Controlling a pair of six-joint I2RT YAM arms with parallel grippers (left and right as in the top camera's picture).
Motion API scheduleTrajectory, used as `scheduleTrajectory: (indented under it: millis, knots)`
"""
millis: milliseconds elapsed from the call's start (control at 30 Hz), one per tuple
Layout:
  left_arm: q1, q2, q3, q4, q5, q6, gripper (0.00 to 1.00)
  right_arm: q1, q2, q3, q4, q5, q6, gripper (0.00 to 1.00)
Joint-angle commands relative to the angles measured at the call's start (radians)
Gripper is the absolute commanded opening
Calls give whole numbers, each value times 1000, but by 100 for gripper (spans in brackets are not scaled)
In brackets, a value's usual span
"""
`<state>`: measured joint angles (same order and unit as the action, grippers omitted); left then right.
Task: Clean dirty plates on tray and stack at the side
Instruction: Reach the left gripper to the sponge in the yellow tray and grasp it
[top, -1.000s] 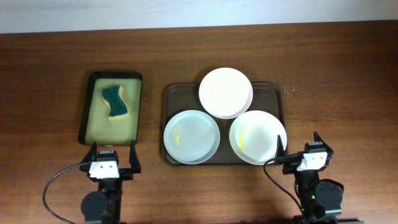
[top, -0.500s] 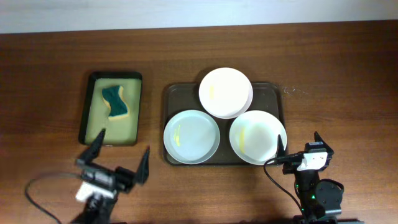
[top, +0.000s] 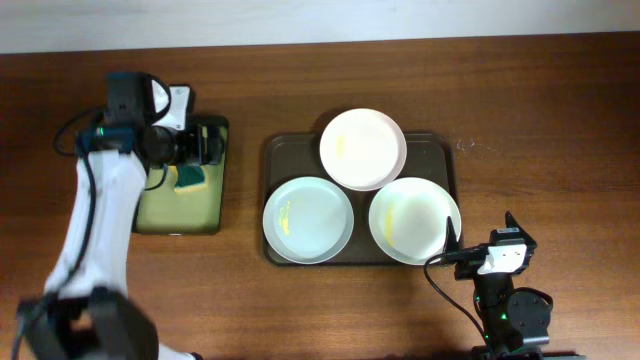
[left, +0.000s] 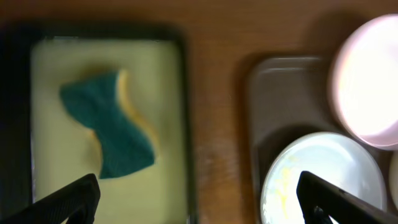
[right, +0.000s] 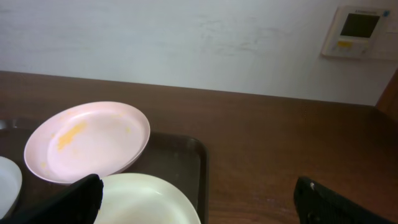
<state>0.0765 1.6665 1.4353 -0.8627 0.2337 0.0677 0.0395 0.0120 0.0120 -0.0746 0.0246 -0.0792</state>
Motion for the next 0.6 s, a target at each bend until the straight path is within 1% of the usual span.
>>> scheduleTrajectory:
  millis: [0,133,233,367,533,567]
  knots:
    - [74,201,133,-80,-21,-79,99,5,-6,-6,-5,14,5,98]
    - [100,336,132,-74,-21,-86,99,5,-6,-6,-5,14,5,98]
    - [103,427,132,-24,-21,-109,99,5,-6,-6,-5,14,5,98]
    - [104,500,132,10,-32,-109,99,5,-6,-6,-5,14,5,98]
    - [102,513,132,18,-184,-109,100,5,-6,-6,-5,14,5,98]
    - [102,514,132,25,-217,-109,99,5,-6,-6,-5,14,5,98]
